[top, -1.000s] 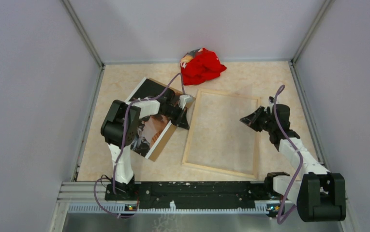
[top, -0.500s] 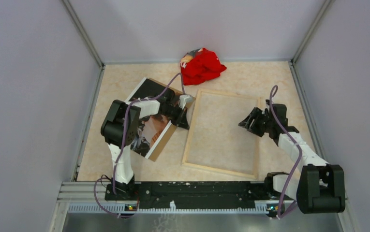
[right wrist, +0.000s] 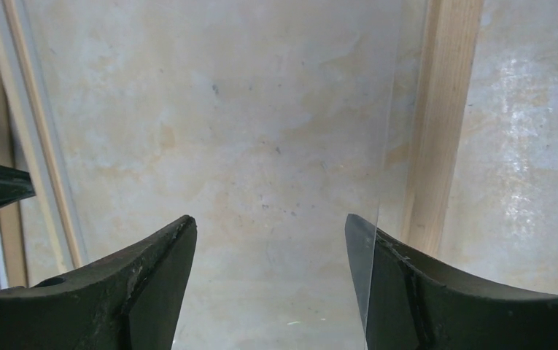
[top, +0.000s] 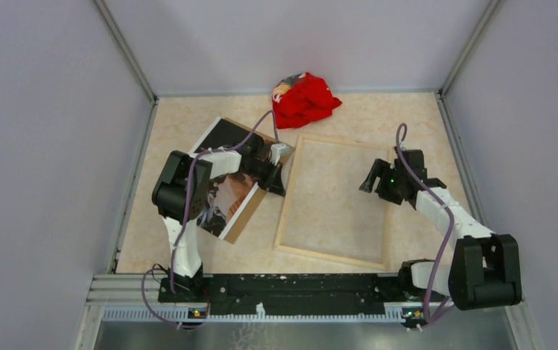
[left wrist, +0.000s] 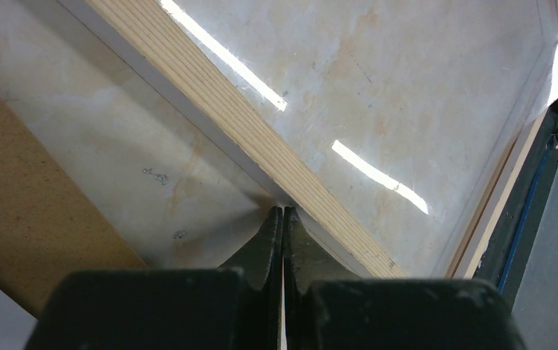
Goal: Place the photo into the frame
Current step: Place the photo frame item in the photo frame.
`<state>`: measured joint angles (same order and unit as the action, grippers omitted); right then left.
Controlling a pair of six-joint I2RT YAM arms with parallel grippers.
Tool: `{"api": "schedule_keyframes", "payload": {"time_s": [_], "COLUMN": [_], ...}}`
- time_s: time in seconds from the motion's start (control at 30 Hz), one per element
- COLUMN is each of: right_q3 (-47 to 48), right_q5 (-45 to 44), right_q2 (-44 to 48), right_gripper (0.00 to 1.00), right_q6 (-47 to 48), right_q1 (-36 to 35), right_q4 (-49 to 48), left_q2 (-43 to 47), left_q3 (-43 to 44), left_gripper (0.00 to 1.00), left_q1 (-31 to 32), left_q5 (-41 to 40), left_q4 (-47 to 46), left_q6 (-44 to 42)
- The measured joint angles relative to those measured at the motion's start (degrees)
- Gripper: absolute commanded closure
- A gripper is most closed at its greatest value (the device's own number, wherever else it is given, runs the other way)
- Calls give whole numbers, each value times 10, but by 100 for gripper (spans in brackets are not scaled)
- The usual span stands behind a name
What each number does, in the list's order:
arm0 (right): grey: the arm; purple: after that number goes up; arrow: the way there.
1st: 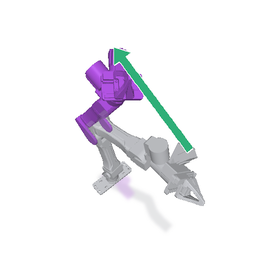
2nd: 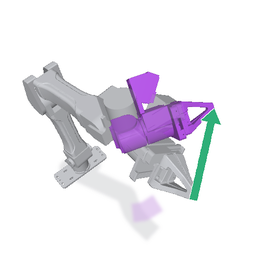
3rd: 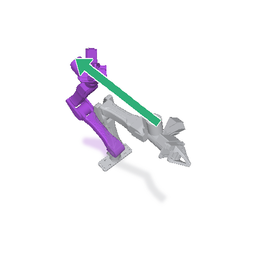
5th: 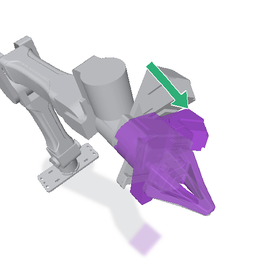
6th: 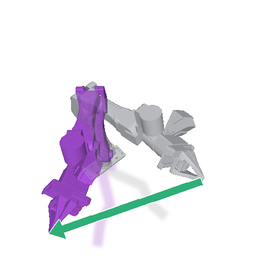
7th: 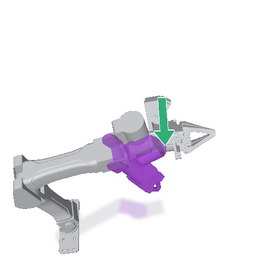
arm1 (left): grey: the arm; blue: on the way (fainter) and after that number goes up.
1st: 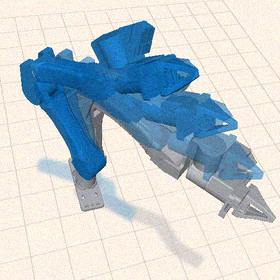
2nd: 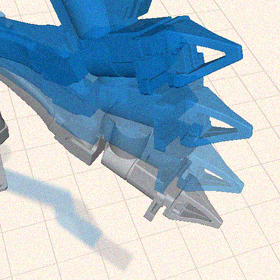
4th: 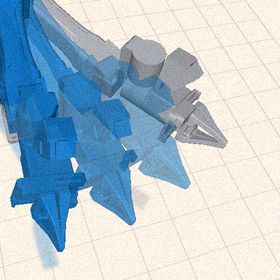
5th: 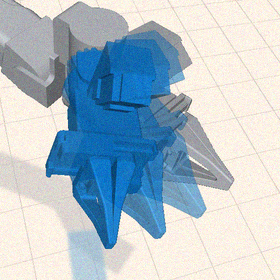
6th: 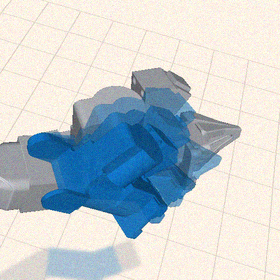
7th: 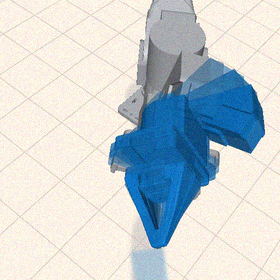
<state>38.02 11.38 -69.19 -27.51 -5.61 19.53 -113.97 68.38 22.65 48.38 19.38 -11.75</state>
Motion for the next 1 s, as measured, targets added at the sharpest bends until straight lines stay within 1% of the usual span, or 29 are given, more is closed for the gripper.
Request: {"api": "schedule_keyframes", "payload": {"time_s": [0.27,0.63,0.87,0.93,1.0], "right_q3": [11,23,34,34,34], "right_q5": [-45,-77,-102,-109,-118], "right_q2": [-7,-24,-43,-48,-53], "right_gripper": [24,23,23,24,29], "right_q6": [17,29,35,35,35], "right_q1": [-3,-8,-25,-31,-37], "right_q4": [33,40,45,45,45], "left_q2": [0,0,0,0,0], "left_q3": [0,0,0,0,0], "left_gripper": [100,100,100,100,100], "left_q1": [0,0,0,0,0], "left_q5": [0,2,2,2,2], "left_q4": [0,2,3,3,3], "left_q6": [0,0,0,0,0]}}
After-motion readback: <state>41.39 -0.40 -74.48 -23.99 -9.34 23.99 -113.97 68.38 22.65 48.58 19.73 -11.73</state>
